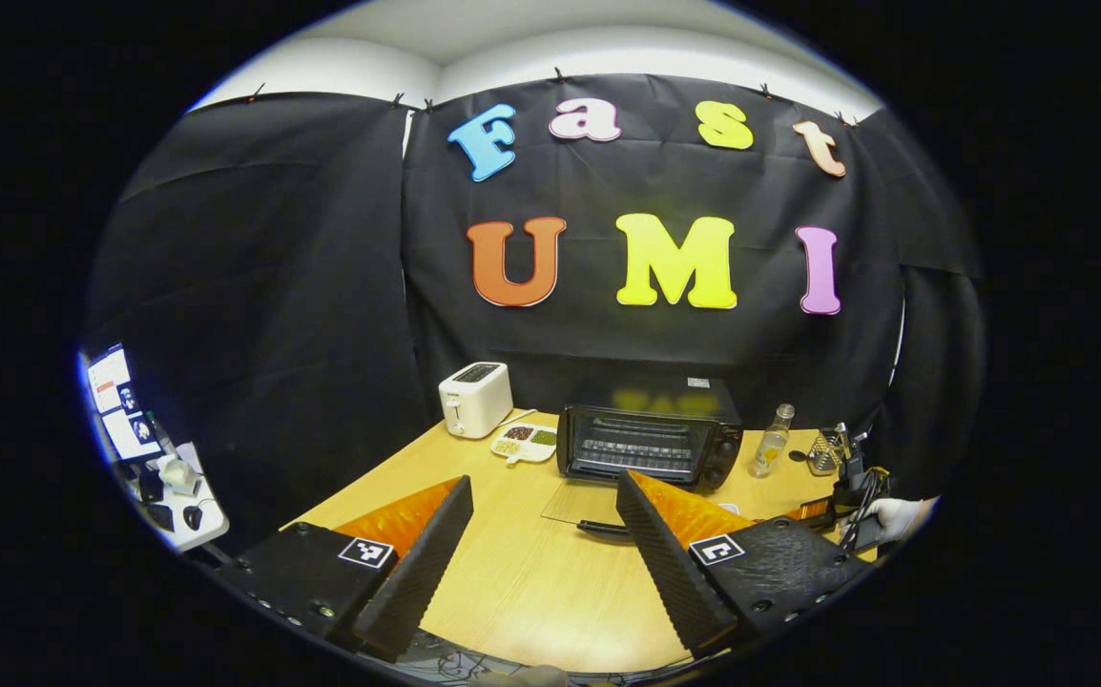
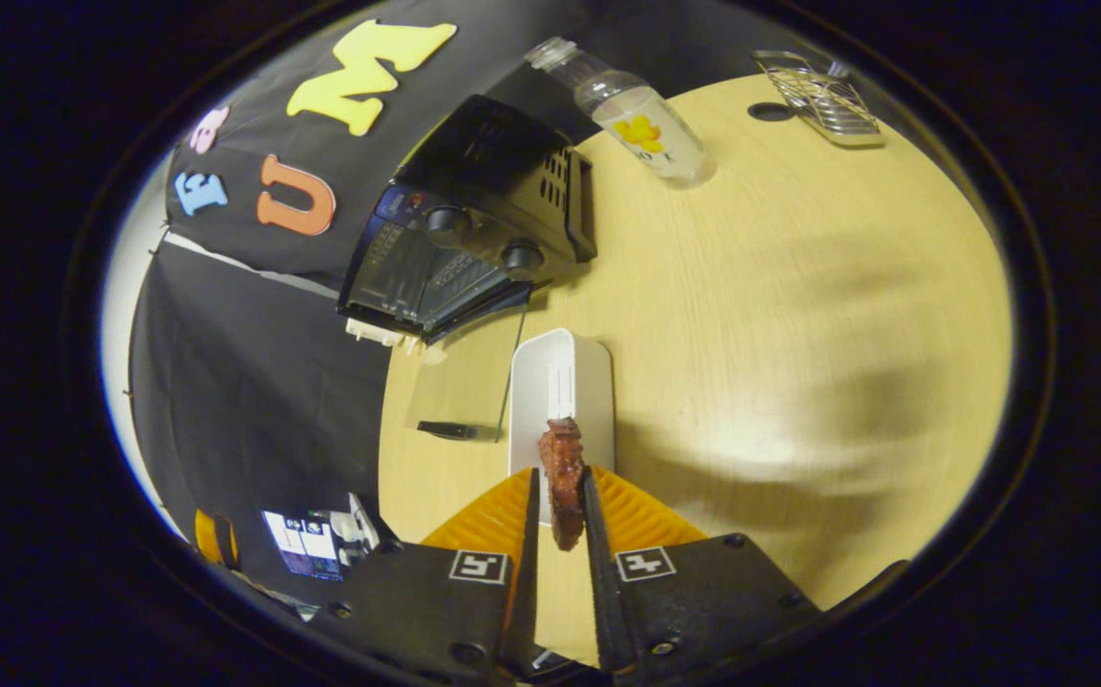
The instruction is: Open the electric oven with the left hand, put the food in, and close the electric oven.
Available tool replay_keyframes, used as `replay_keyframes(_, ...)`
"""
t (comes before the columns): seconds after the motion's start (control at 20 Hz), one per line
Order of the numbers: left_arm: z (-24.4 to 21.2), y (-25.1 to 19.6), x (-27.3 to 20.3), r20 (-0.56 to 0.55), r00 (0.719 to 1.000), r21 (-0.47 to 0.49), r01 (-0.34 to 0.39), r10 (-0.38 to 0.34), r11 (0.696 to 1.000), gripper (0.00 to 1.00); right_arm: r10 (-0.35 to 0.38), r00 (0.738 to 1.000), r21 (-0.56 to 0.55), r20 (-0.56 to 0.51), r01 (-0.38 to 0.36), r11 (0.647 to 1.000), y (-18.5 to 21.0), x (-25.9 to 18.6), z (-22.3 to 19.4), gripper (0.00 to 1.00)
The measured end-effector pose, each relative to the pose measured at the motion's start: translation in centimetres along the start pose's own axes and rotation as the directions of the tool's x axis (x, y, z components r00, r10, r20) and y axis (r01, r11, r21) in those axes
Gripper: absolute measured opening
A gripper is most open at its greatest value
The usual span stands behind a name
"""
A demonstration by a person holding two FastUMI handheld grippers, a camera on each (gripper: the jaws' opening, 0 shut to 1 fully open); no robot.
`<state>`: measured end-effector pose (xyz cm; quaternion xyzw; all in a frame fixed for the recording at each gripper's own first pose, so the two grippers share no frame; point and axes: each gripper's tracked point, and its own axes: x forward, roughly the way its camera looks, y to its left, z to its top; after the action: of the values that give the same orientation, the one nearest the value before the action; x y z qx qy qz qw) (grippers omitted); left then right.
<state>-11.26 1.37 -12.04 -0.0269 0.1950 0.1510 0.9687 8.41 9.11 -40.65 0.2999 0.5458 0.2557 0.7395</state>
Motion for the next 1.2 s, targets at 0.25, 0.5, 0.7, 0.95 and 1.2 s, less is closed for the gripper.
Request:
replay_keyframes(0.25,0.1,0.8,-0.4,0.014,0.999,-0.012,-0.031,0.031,0.999,0.97,0.011,1.000,0.022,-0.005,-0.011,1.000,0.4,-0.4,0.0,0.15)
replay_keyframes(0.5,0.3,0.4,1.9,0.013,0.999,-0.003,0.043,-0.043,0.999,0.97,0.050,0.995,0.038,0.089,-0.054,0.998,3.5,-3.0,1.7,0.14)
replay_keyframes(0.7,0.6,0.2,5.3,0.006,0.991,-0.004,0.137,-0.137,0.991,0.97,0.058,0.978,0.054,0.198,-0.071,0.996,7.1,-4.4,2.8,0.14)
replay_keyframes(0.95,1.5,2.0,9.4,-0.012,0.976,0.010,0.218,-0.218,0.976,0.97,0.105,0.939,0.142,0.328,-0.158,0.977,12.6,-2.7,3.4,0.14)
replay_keyframes(1.2,3.0,5.3,12.0,-0.002,0.970,0.088,0.244,-0.245,0.966,0.97,0.096,0.880,0.227,0.466,-0.224,0.948,15.7,2.8,4.6,0.14)
